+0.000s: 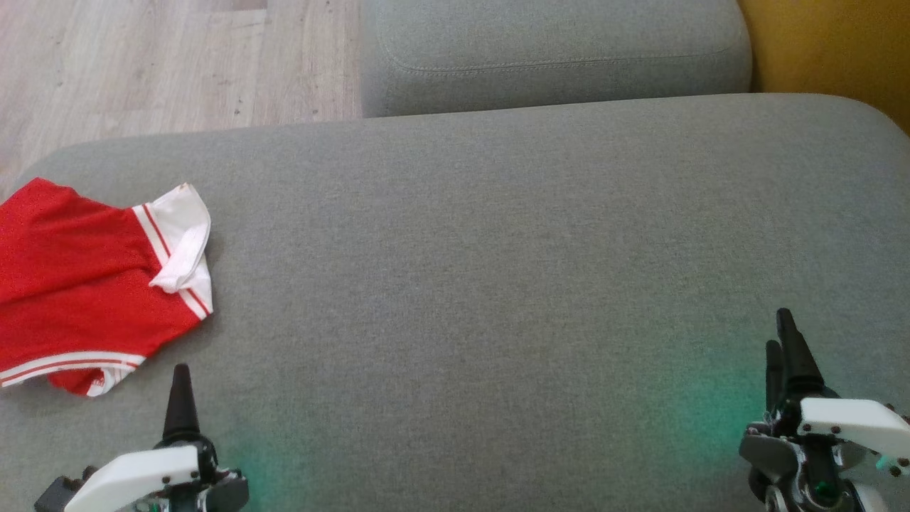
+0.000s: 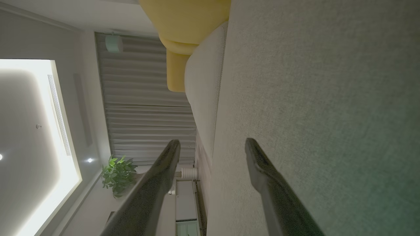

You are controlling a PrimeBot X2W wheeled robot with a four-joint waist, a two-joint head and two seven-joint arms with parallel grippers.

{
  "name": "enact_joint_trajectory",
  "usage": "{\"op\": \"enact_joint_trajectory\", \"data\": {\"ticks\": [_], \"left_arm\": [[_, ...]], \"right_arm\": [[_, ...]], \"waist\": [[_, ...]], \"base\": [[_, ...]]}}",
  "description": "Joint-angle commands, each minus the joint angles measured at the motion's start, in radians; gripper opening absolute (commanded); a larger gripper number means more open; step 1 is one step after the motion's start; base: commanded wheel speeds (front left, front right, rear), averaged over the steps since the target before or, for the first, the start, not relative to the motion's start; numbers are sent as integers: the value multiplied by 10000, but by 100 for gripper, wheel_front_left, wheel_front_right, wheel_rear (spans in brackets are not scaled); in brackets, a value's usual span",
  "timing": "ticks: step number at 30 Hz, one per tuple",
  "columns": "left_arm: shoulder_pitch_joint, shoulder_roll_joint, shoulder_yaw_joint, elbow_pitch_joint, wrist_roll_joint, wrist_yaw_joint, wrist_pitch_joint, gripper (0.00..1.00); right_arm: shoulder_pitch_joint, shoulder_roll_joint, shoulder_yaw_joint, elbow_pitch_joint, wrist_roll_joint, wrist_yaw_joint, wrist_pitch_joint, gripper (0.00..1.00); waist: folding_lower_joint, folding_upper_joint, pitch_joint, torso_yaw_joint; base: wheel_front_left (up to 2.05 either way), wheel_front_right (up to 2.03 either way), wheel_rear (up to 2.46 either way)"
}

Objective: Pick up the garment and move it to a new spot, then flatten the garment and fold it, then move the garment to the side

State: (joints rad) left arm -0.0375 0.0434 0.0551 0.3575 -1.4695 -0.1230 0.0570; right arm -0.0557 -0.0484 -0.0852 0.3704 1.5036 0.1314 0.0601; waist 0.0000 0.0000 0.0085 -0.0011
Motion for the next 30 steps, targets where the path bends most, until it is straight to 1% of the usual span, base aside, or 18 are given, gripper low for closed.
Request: {"op": "enact_joint_trajectory", "data": {"ticks": [1, 17, 30], "left_arm": [[-554, 125, -27, -291, 232, -12, -76, 100], [-809, 265, -226, -133, 2341, -21, -545, 100], [-908, 247, -111, -84, 4195, -29, -925, 100]], "right_arm": [[-635, -230, 94, -268, -215, -1, -82, 100], [-1052, -383, 558, 5, -2295, -2, -555, 100], [-1163, -440, 775, 30, -3975, -3, -938, 100]], "waist": [[0, 0, 5, -2], [0, 0, 70, -11], [0, 0, 101, -38]], "base": [[0, 0, 0], [0, 0, 0], [0, 0, 0]]}}
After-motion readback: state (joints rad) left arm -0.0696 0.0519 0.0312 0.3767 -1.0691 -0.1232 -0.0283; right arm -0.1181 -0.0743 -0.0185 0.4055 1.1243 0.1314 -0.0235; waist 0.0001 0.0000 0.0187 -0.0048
